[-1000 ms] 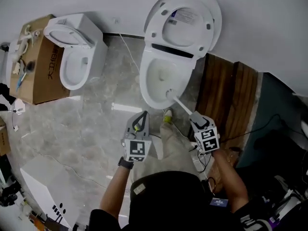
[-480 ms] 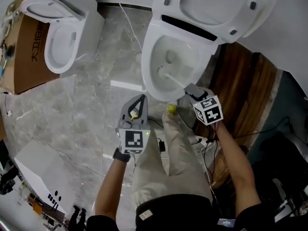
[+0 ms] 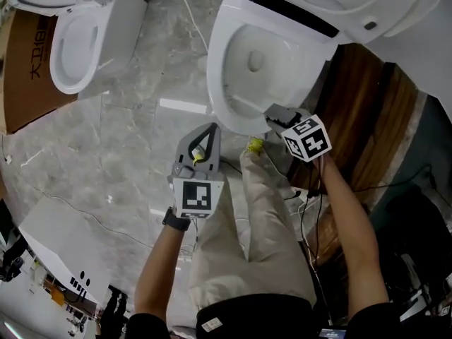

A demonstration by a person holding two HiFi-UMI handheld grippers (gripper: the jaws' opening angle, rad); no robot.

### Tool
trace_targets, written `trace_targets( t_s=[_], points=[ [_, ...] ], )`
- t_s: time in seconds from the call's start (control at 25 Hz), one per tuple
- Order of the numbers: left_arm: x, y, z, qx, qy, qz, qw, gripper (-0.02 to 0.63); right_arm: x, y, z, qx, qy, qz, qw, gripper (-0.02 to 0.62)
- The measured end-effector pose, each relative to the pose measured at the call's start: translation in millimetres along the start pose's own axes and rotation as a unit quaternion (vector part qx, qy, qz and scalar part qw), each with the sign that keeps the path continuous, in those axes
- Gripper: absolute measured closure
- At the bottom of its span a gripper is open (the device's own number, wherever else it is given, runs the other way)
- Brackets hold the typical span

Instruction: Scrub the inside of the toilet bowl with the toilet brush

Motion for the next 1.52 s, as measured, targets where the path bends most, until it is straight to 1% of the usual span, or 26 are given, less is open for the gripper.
trace_targets(
  t_s=[0.24,0.44,0.76,0.92,1.08,1.16,1.28,1.44,1.52],
  points=[
    [6.7,-8.1,0.0,0.011,0.003,-0.008,0.9999,0.589,-11.2,-6.2,5.1,0.002,0.006,-0.008,1.000,0.431],
    [4.3,-10.7,5.1,0.021,0.003,-0.013,0.9997,0.589,-33.9,-21.2,10.3,0.022,-0.015,0.005,1.000,0.433],
    [7.1,-8.9,8.5,0.031,0.007,-0.010,0.9994,0.589,-70.4,-42.5,22.5,0.092,-0.067,0.020,0.993,0.433],
    [9.0,-7.6,7.9,0.032,0.010,-0.012,0.9994,0.589,-92.6,-57.2,30.6,0.137,-0.096,0.034,0.985,0.431],
    [9.4,-6.4,7.0,0.033,0.007,-0.003,0.9994,0.589,-114.2,-65.7,35.5,0.180,-0.110,0.032,0.977,0.430],
    [11.7,-6.7,5.7,0.034,0.006,-0.006,0.9994,0.589,-118.0,-66.9,35.7,0.193,-0.107,0.021,0.975,0.433],
    [16.6,-8.2,3.1,0.036,0.009,-0.011,0.9992,0.588,-115.9,-70.6,36.4,0.221,-0.087,-0.028,0.971,0.431],
    [18.9,-9.9,1.5,0.036,0.014,-0.007,0.9992,0.589,-114.5,-77.4,36.5,0.257,-0.063,-0.100,0.959,0.431],
    [20.0,-11.2,1.2,0.036,0.015,-0.009,0.9992,0.589,-113.9,-80.3,37.4,0.272,-0.054,-0.124,0.953,0.431]
  ],
)
Point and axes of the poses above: the fingertips, and each gripper's own axes: z forward along the fingers, y to its left, x out of its underside, the point moved 2 cm from there along -z, backward along the fingers
